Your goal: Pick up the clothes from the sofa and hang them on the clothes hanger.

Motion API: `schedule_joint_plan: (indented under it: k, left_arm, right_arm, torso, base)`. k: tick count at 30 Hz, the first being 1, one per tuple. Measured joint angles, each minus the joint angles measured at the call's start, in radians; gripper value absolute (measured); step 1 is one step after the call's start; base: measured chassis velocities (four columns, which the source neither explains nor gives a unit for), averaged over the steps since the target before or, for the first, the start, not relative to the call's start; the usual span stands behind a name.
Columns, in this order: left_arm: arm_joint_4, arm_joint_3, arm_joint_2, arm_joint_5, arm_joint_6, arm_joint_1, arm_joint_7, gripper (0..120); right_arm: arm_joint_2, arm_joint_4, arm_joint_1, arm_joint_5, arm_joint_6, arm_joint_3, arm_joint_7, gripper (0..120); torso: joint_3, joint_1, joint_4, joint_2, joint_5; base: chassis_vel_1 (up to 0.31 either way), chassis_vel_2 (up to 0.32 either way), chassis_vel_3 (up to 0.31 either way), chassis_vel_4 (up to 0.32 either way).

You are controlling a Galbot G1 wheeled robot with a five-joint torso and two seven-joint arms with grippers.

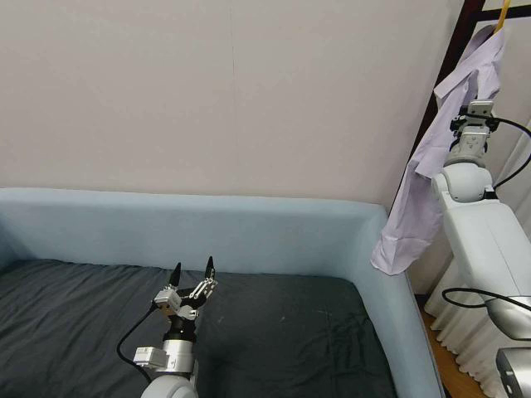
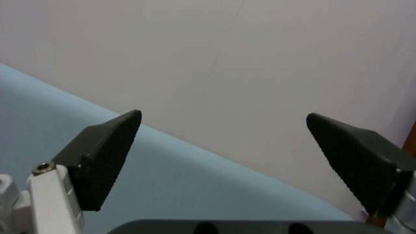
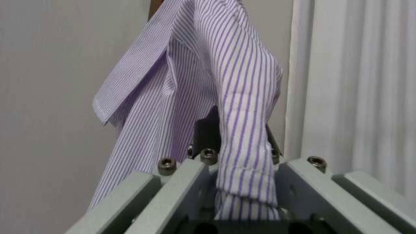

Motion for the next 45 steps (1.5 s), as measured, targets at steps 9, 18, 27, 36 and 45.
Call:
schedule_joint_plan:
  k: [9, 18, 27, 36, 45]
  left_arm:
    - [-0.018, -0.002, -0.003, 0.0, 0.001, 0.01, 0.0, 100]
    - [-0.009, -0.003, -0.005, 0.0, 0.001, 0.012, -0.002, 100]
    - [-0.005, 0.0, -0.01, -0.001, -0.002, 0.01, -0.003, 100]
    - [-0.001, -0.003, -0.011, -0.001, -0.009, 0.016, -0.003, 100]
    - [0.006, -0.007, -0.012, 0.001, -0.026, 0.027, 0.001, 100]
  right_arm:
    - [0.022, -0.062, 0.065, 0.022, -0.023, -0.009, 0.009, 1]
    - [0.025, -0.066, 0.082, 0.121, -0.094, -0.03, 0.033, 1]
    - [0.027, -0.052, 0.086, 0.173, -0.125, -0.041, 0.044, 1]
    - [-0.014, 0.088, 0.02, 0.218, -0.126, -0.051, 0.024, 11]
    - [-0.11, 0.397, -0.172, 0.303, -0.018, -0.029, -0.066, 44]
  torso:
    - [0.0, 0.0, 0.0001, 0.0, 0.0]
    - [0.0, 0.0, 0.0001, 0.0, -0.0001]
    - [0.0, 0.0, 0.0, 0.0, 0.0]
    - [0.0, 0.0, 0.0002, 0.0, -0.0002]
    - [0.0, 0.0, 0.0002, 0.0, 0.0]
  base:
    - [0.0, 0.0, 0.0, 0.0]
    - [0.0, 0.0, 0.0, 0.0]
    - [0.0, 0.0, 0.0, 0.0]
    - [0.0, 0.0, 0.0, 0.0]
    - [0.0, 0.0, 0.0, 0.0]
